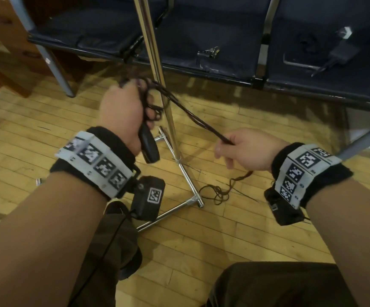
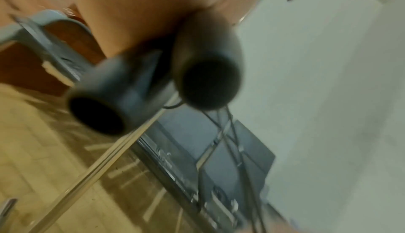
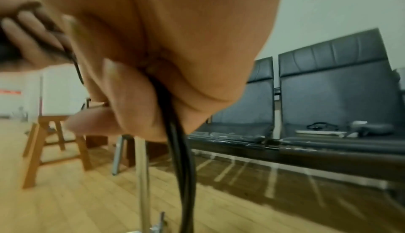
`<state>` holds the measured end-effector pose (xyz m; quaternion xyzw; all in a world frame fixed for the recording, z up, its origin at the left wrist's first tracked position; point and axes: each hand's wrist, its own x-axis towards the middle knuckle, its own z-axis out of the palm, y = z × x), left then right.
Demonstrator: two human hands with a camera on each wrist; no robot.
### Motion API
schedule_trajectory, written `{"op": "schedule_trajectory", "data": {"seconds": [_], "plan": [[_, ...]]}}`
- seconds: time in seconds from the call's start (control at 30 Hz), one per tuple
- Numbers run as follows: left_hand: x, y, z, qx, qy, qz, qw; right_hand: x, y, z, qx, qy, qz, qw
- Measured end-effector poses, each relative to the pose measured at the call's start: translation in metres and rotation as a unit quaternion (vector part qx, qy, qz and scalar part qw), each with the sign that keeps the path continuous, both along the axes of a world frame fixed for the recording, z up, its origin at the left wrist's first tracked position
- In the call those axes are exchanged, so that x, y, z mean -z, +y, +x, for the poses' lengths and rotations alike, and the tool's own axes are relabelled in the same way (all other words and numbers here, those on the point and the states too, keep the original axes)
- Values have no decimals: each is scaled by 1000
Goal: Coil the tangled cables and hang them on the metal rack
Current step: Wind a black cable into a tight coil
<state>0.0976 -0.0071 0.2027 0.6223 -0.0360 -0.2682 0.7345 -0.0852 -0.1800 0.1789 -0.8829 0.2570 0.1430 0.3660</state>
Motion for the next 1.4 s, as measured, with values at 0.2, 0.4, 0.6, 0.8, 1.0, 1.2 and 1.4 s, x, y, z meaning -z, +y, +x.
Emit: {"op": "schedule_trajectory", "data": {"seconds": [0.2, 0.4, 0.6, 0.8, 1.0, 1.2, 1.4], "plan": [[-1, 12, 26, -100, -12, 11, 995, 5, -32, -11, 92, 62, -208, 972], [12, -1, -4, 110, -74, 158, 979, 4, -16, -7, 45, 27, -167, 985], [15, -8, -36, 316, -140, 142, 928, -8, 32, 27, 159, -197, 245, 936], [12, -3, -28, 306, -128, 135, 934, -12, 35, 30, 107, -204, 275, 933], [15, -3, -26, 306, -142, 159, 928, -14, 31, 29, 94, -211, 142, 963], [20, -6, -33, 321, -184, 202, 907, -11, 26, 22, 135, -192, 241, 942], [23, -11, -40, 347, -204, 210, 891, -12, 29, 22, 88, -197, 133, 967]]}}
